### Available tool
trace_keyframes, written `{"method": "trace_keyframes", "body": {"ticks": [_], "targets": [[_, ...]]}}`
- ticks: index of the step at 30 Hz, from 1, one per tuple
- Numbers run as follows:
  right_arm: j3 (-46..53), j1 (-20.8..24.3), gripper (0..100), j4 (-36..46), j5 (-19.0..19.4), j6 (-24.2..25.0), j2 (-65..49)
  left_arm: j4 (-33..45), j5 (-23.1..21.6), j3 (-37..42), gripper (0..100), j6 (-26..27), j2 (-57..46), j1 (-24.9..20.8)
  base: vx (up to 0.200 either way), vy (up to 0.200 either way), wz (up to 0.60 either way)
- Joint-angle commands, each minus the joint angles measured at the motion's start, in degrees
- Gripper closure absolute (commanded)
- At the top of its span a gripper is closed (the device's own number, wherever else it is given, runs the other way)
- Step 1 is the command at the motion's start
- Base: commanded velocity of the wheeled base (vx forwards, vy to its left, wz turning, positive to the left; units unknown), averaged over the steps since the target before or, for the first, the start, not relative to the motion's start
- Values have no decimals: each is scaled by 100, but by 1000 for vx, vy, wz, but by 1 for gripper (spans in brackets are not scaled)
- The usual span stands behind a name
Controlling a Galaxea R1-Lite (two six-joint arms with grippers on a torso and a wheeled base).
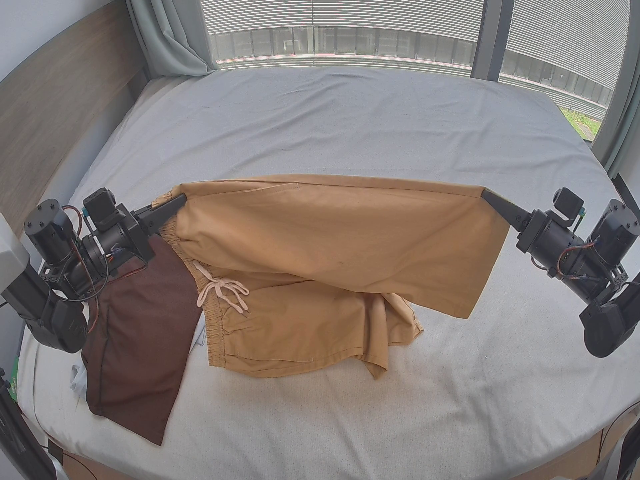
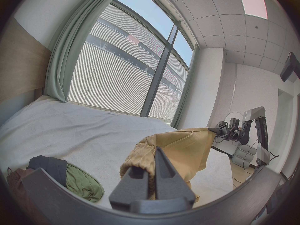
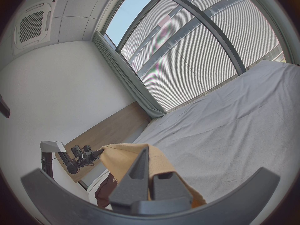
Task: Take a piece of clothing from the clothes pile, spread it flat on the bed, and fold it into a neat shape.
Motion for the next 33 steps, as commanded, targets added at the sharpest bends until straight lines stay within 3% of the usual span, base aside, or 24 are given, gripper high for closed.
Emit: {"method": "trace_keyframes", "body": {"ticks": [1, 8, 16, 21, 27, 33], "targets": [[-7, 40, 100, -3, -7, -10, -7, -5, 4, 32, 100, -47, -23, -6, 0, 0, 0], [-112, -4, 100, -3, -7, -27, 55, 3, 92, 5, 100, -170, 39, 2, 0, 0, 0], [-728, -206, 100, -3, -7, -1, 617, 3, 338, -302, 100, -706, 250, -59, 0, 0, 0], [-1220, -215, 100, -3, -7, 175, 995, -5, 364, -540, 100, -698, 549, -77, 0, 0, 0], [-1809, -268, 100, -3, -7, 518, 1338, -5, 716, -698, 100, -724, 803, -147, 0, 0, 0], [-2116, -242, 100, -3, 1, 553, 1611, -5, 918, -1102, 100, -715, 1137, -156, 0, 0, 0]]}}
